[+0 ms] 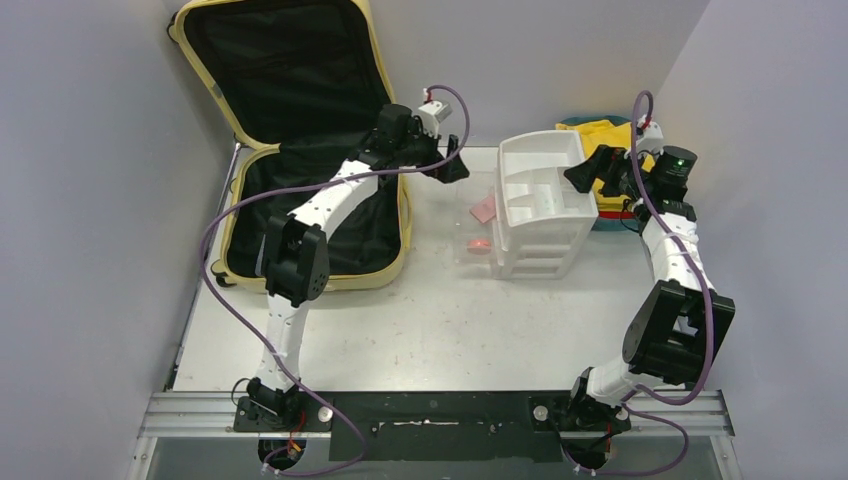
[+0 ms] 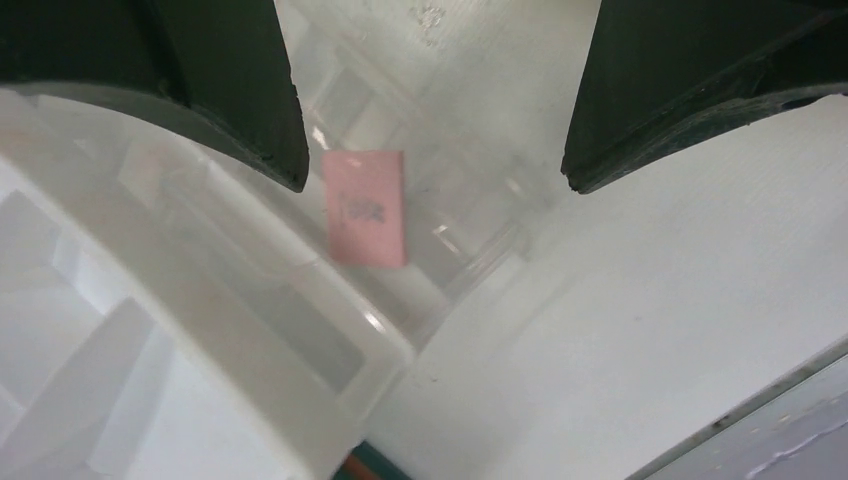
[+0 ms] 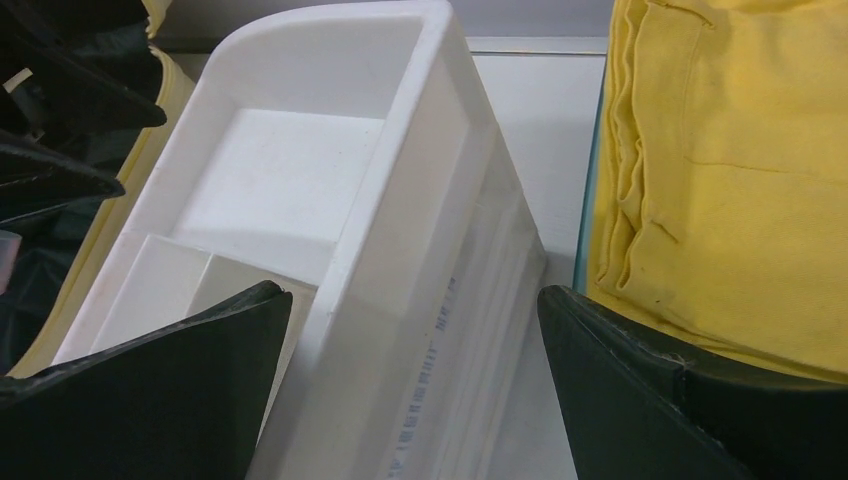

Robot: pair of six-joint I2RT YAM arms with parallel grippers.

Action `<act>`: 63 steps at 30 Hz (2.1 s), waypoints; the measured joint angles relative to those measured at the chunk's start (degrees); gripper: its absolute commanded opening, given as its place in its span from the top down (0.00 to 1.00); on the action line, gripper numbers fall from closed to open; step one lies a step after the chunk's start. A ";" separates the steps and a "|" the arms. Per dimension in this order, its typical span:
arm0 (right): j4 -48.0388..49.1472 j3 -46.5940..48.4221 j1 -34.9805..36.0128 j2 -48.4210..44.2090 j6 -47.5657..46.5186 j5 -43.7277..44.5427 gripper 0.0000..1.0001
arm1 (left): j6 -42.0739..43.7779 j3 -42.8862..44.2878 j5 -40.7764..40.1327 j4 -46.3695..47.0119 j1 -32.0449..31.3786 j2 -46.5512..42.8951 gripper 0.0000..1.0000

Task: Open, take out, and arrange the luggage
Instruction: Close the drawer in the storage box.

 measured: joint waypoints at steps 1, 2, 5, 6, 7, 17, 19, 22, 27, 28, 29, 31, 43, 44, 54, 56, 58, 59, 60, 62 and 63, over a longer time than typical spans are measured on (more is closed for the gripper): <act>0.35 -0.28 -0.17 0.00 0.61 -1.03 0.00 | 0.11 -0.55 -0.44 0.17 0.85 -0.28 0.06; 0.94 -0.70 -0.42 -0.04 1.27 -2.05 0.00 | 0.26 -1.68 -0.85 0.35 1.68 -0.85 0.07; 2.93 -2.36 -0.63 -0.63 3.52 -4.74 0.00 | 0.79 -5.84 -1.77 0.63 3.85 -2.89 0.08; 3.67 -3.13 -0.81 -0.98 4.50 -6.19 0.00 | 0.96 -7.21 -2.05 0.94 4.48 -3.43 0.10; 4.22 -3.58 -0.87 -1.31 5.29 -7.08 0.00 | 1.11 -8.50 -2.36 1.20 4.94 -3.80 0.12; 9.75 -4.98 -2.56 -5.27 10.19 -13.53 0.00 | 1.90 -14.60 -2.82 2.91 3.43 -4.02 0.32; 10.10 -4.98 -2.80 -5.38 10.29 -13.70 0.00 | 1.99 -15.02 -2.75 3.56 2.95 -4.02 0.44; 10.49 -5.14 -3.32 -5.20 11.39 -14.14 0.00 | 1.95 -15.50 -2.36 4.17 2.38 -4.00 0.61; 12.81 -5.81 -3.39 -4.39 13.40 -15.61 0.00 | 2.05 -15.67 -1.25 4.66 1.57 -4.00 0.75; 13.16 -5.92 -3.39 -4.09 13.73 -15.91 0.00 | 2.05 -15.67 -1.03 4.72 1.40 -4.00 0.77; 13.49 -6.10 -3.37 -3.80 14.14 -16.20 0.00 | 2.05 -15.67 -0.79 4.72 1.27 -4.00 0.78; 13.73 -6.29 -3.32 -3.37 14.49 -16.74 0.00 | 1.95 -15.67 -0.26 4.76 0.96 -3.89 0.79; 15.89 -6.49 -1.05 -2.25 14.86 -18.03 0.00 | -0.28 -13.46 0.96 5.14 -2.08 0.76 0.81; 16.02 -6.49 -0.98 -2.21 14.86 -18.03 0.00 | -0.81 -12.79 1.40 5.22 -2.34 1.27 0.81; 17.18 -6.49 0.76 -1.27 14.45 -17.44 0.00 | -5.29 -6.54 3.48 7.39 -5.79 5.16 0.79; 17.27 -6.49 1.25 -0.98 14.43 -17.38 0.00 | -5.92 -5.40 3.61 7.85 -6.58 6.01 0.79; 17.59 -6.49 1.49 -0.81 14.25 -16.85 0.00 | -6.29 -4.92 3.52 7.69 -6.91 6.62 0.78; 17.66 -6.49 1.49 -0.76 14.25 -16.83 0.00 | -6.58 -4.63 3.54 7.72 -6.91 7.02 0.78; 17.77 -6.49 1.53 -0.68 14.25 -16.79 0.00 | -6.86 -4.37 3.54 7.69 -6.82 7.39 0.78; 17.79 -6.49 1.55 -0.61 14.25 -16.68 0.00 | -7.41 -3.91 3.65 7.76 -6.58 7.93 0.77; 17.79 -6.49 1.55 -0.59 14.25 -16.65 0.00 | -7.58 -3.85 3.65 7.76 -6.47 8.00 0.77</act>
